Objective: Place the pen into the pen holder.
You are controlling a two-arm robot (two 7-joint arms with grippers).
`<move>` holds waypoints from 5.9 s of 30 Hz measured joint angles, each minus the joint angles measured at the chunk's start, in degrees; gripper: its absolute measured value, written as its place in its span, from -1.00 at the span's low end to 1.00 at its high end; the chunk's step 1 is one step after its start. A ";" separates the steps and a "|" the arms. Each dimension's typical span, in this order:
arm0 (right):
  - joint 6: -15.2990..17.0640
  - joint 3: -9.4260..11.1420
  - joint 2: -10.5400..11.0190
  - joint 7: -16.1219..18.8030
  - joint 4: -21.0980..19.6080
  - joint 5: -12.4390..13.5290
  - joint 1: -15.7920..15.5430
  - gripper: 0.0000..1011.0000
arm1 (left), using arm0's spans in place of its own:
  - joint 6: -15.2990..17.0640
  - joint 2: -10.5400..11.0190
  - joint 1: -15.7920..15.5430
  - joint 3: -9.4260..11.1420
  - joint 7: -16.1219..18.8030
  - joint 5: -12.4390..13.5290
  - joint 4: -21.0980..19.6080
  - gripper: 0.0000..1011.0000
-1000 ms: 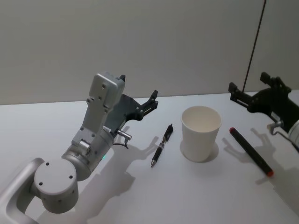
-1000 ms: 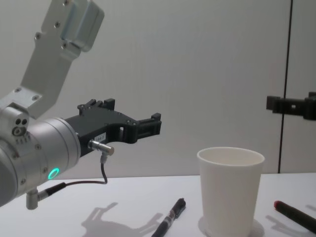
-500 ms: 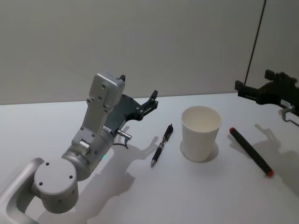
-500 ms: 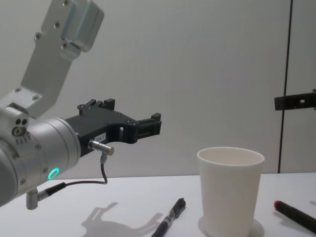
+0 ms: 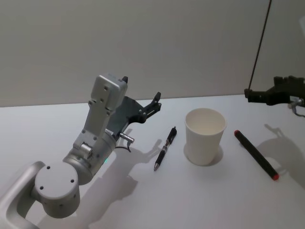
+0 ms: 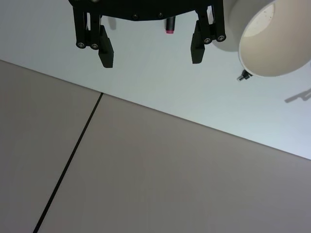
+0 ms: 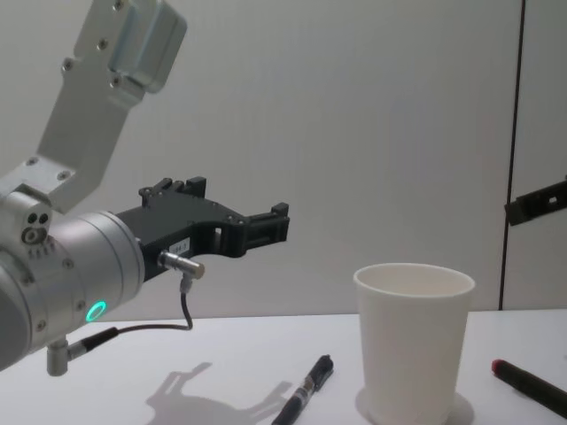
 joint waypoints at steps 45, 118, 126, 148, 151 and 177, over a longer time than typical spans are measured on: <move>-5.81 -5.31 -2.71 -1.22 10.68 -4.27 -1.30 0.98 | 0.00 0.00 0.00 0.00 0.00 0.00 0.00 0.98; -9.96 -6.73 -2.36 -2.22 11.80 -4.96 -6.07 0.46 | 0.00 0.00 0.00 0.00 0.00 0.00 0.00 0.98; -9.96 -6.73 -2.36 -2.24 11.81 -4.96 -6.09 0.37 | 0.00 0.00 0.00 0.00 0.00 0.00 0.00 0.98; -9.93 -6.73 -2.36 -2.29 11.89 -5.01 -6.09 0.08 | 0.00 0.00 0.00 0.00 0.00 0.00 0.00 0.98; -9.92 -6.73 -2.37 -2.30 11.88 -5.03 -6.09 0.04 | 0.00 0.00 0.00 0.00 0.00 0.00 0.00 0.98; -9.91 -6.73 -2.36 -2.30 11.89 -5.05 -6.09 -0.30 | 0.00 0.00 0.00 0.00 0.00 0.00 0.00 0.98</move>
